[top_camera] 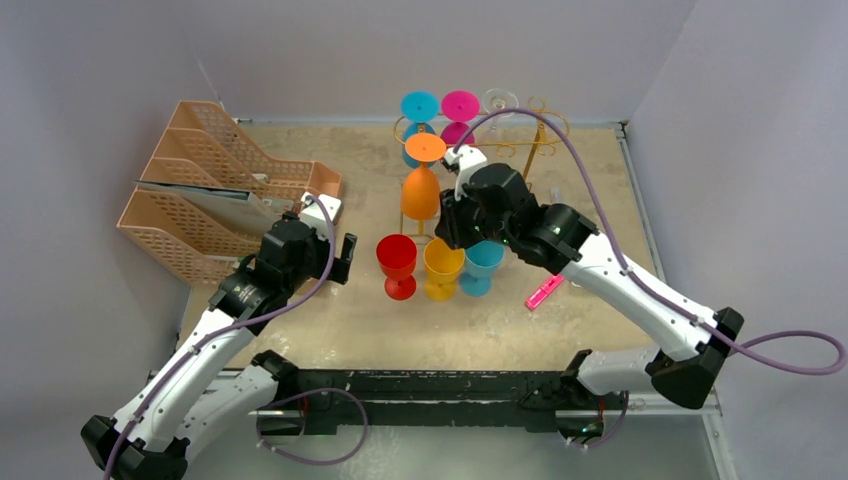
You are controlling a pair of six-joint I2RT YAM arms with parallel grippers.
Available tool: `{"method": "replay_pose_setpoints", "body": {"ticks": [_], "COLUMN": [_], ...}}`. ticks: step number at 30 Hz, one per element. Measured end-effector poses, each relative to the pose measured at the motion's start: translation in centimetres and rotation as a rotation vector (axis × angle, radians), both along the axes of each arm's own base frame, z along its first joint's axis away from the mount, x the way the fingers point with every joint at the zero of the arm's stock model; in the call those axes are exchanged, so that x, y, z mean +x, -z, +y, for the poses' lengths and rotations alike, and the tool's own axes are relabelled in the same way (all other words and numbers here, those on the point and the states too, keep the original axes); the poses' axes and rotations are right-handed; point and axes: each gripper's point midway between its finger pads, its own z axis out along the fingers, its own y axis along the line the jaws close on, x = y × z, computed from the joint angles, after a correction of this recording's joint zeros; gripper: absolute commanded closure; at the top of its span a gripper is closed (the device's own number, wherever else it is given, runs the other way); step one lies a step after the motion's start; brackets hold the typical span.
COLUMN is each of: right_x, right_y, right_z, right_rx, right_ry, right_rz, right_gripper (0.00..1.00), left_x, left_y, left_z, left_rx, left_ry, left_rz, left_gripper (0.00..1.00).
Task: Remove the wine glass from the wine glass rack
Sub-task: Pick up the wine glass from the wine rack.
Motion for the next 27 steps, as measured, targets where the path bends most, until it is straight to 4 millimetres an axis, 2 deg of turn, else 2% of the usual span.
{"method": "replay_pose_setpoints", "body": {"ticks": [6,9,12,14,18,24,27], "right_x": [0.6,1.2,2.7,4.5,7.5,9.5,10.2], "right_y": [-5.6,-8.3,-10.8,-12.1,-12.3,-10.7,-9.9], "right_z": [0.5,0.4,-0.1,-0.6,-1.1,0.7,1.0], "right_rx": [0.125,0.181,0.246,0.302,0.343,0.343,0.344], "right_ry": [0.043,0.073,0.118,0.166,0.242,0.281,0.315], "right_rz": [-0.063,-0.088,-0.084,-0.063,-0.016,0.071,0.094], "right_gripper": [0.56,0.53,0.51,0.48,0.47,0.47,0.47], "left_x": [0.0,0.0,0.0,0.0,-0.1,-0.1,-0.1], "left_y": [-0.1,-0.1,-0.1,-0.2,-0.3,-0.3,-0.3], "left_z": [0.0,0.0,0.0,0.0,0.1,0.1,0.1], "left_rx": [-0.001,-0.002,-0.002,-0.003,-0.005,-0.005,-0.004], "left_ry": [-0.001,-0.001,-0.001,-0.001,-0.001,-0.003,-0.003], "left_rz": [-0.003,-0.004,-0.004,-0.005,-0.010,-0.012,-0.012], "left_gripper": [0.10,0.10,0.10,0.10,0.10,0.10,0.10]}}
